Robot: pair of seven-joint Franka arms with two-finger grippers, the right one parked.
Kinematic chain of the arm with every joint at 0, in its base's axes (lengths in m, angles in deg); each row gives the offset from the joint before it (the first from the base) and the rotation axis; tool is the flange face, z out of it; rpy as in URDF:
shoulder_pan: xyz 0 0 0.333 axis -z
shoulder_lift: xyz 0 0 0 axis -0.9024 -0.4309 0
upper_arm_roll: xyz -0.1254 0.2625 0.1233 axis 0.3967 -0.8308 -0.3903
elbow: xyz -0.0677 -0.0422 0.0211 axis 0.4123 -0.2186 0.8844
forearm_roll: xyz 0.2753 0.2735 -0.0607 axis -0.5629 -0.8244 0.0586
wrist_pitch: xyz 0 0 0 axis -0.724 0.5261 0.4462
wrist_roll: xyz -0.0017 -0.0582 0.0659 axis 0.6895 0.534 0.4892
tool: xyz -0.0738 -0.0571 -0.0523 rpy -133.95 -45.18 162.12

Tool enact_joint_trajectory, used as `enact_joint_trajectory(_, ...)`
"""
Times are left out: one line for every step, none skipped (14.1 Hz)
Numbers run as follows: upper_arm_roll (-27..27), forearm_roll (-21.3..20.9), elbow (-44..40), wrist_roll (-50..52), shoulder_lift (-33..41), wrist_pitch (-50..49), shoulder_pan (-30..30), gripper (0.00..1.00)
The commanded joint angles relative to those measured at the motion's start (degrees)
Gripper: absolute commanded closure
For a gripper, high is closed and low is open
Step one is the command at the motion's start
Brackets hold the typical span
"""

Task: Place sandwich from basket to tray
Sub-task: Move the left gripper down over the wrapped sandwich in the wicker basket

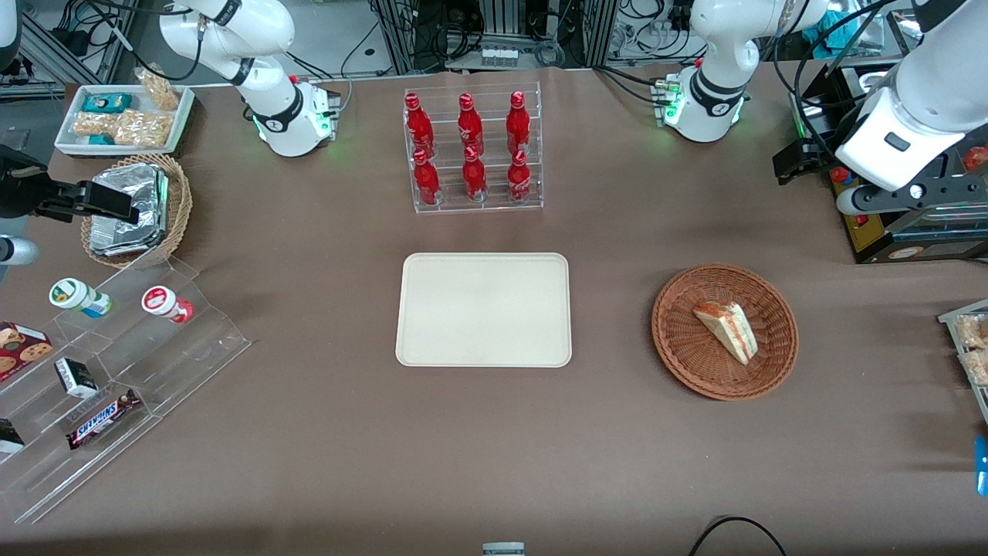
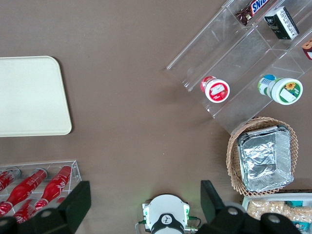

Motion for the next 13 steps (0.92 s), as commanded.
enact_joint_trajectory(0.0,-0.3,-1.2,0.1,-0.5,0.2,0.1,0.0)
enact_joint_trajectory(0.0,-0.3,-1.2,0.2,-1.0,0.4,0.2,0.0)
enact_joint_trajectory(0.0,-0.3,-1.3,0.2,-1.2,0.5,0.1,0.0)
enact_joint_trajectory(0.0,-0.3,-1.3,0.2,-1.3,0.5,0.1,0.0)
enact_joint_trajectory(0.0,-0.3,-1.3,0.2,-1.7,0.6,0.0,0.0)
enact_joint_trajectory(-0.1,-0.5,-1.3,0.1,-2.2,1.4,0.0,0.0)
enact_joint_trajectory(-0.1,-0.7,-1.3,0.1,-2.7,2.8,0.0,0.0)
enact_joint_trajectory(-0.1,-0.8,-1.1,0.1,-3.1,3.7,0.0,0.0)
enact_joint_trajectory(-0.3,-0.7,-1.1,0.1,-3.9,4.5,-0.3,0.0)
enact_joint_trajectory(-0.4,-0.6,-1.0,0.2,-4.7,4.7,-0.5,0.0)
enact_joint_trajectory(-0.6,-0.6,-0.8,0.1,-5.5,4.8,-0.7,0.0)
enact_joint_trajectory(-0.7,-0.7,-0.5,0.1,-6.7,5.0,-0.8,0.0)
enact_joint_trajectory(-0.8,-0.7,0.2,0.3,-8.3,5.9,-1.3,0.0)
